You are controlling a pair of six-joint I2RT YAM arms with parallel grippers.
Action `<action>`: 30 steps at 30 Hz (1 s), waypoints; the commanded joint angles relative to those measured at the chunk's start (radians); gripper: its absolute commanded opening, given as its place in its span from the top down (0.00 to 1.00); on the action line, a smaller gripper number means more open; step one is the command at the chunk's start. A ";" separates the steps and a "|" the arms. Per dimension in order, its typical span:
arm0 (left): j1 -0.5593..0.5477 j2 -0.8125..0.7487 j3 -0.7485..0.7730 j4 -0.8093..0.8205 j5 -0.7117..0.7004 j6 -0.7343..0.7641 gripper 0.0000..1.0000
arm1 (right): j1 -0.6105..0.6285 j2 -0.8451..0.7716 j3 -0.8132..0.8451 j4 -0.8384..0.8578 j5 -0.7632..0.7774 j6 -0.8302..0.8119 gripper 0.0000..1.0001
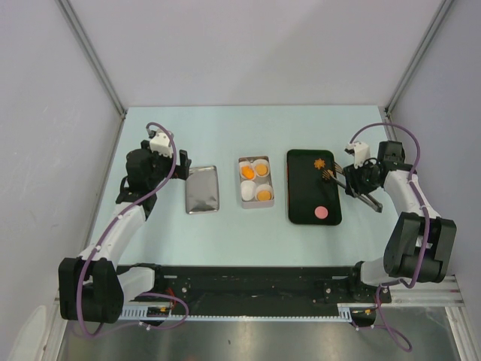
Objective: Pack the cookies
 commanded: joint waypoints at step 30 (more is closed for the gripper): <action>-0.007 -0.016 -0.007 0.037 0.018 0.016 0.00 | 0.055 -0.290 0.005 -0.357 -0.090 -0.157 0.50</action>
